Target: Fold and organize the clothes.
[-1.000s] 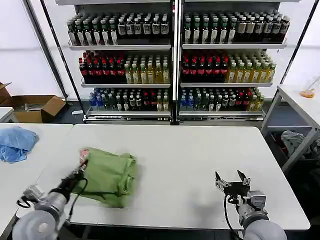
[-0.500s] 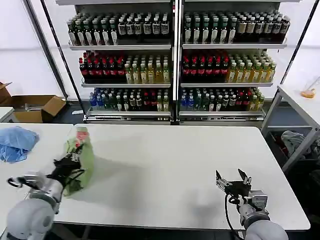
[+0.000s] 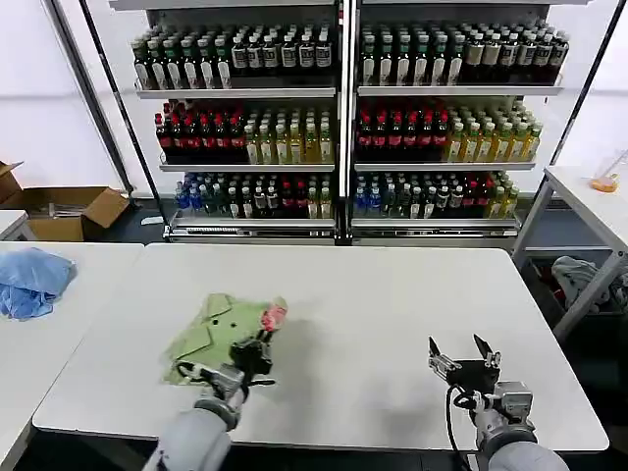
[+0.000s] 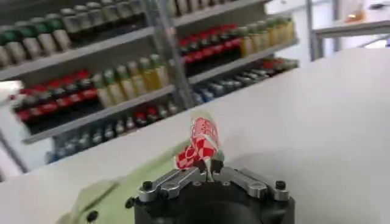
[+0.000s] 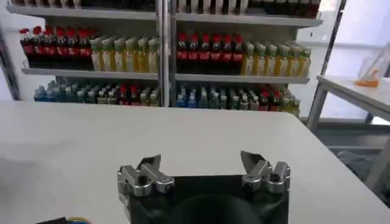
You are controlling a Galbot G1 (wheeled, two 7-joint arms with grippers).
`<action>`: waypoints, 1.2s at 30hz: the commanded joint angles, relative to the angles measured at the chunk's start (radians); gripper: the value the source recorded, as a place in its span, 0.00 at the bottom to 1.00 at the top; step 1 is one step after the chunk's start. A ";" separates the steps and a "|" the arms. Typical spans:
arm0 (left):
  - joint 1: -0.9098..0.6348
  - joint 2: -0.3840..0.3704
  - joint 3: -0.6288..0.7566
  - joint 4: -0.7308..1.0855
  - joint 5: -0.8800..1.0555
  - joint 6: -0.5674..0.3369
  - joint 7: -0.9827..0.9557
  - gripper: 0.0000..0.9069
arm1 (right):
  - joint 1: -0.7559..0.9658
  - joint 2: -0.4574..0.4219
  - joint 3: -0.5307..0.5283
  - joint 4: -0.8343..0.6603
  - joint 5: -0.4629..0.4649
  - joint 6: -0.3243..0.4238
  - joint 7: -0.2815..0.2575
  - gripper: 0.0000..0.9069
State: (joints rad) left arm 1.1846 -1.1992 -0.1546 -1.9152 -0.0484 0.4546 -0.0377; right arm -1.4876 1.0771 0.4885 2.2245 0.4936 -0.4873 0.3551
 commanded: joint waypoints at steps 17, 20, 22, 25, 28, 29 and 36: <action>-0.169 -0.208 0.242 0.134 -0.306 -0.281 -0.201 1.00 | 0.072 0.021 -0.056 -0.033 0.006 0.006 -0.003 1.00; -0.106 -0.188 0.139 0.060 -0.316 -0.310 -0.189 1.00 | 0.123 0.033 -0.096 -0.076 0.054 0.020 -0.003 1.00; -0.071 -0.151 0.065 0.025 -0.313 -0.331 -0.171 1.00 | 0.174 0.045 -0.142 -0.105 0.093 0.026 0.002 1.00; 0.012 -0.095 -0.043 -0.037 -0.323 -0.348 -0.163 1.00 | 0.251 0.077 -0.225 -0.163 0.136 0.038 0.013 1.00; 0.097 -0.053 -0.170 -0.091 -0.344 -0.361 -0.163 1.00 | 0.308 0.116 -0.289 -0.225 0.178 0.048 0.028 1.00; 0.135 -0.042 -0.210 -0.115 -0.357 -0.360 -0.164 1.00 | 0.322 0.133 -0.306 -0.238 0.198 0.048 0.033 1.00; 0.256 -0.053 -0.345 -0.178 -0.358 -0.376 -0.167 1.00 | 0.375 0.203 -0.368 -0.365 0.226 0.049 0.036 1.00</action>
State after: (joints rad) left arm 1.2251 -1.2914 -0.2179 -1.9514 -0.3560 0.1297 -0.1980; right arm -1.2432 1.1897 0.2543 2.0342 0.6309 -0.4441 0.3830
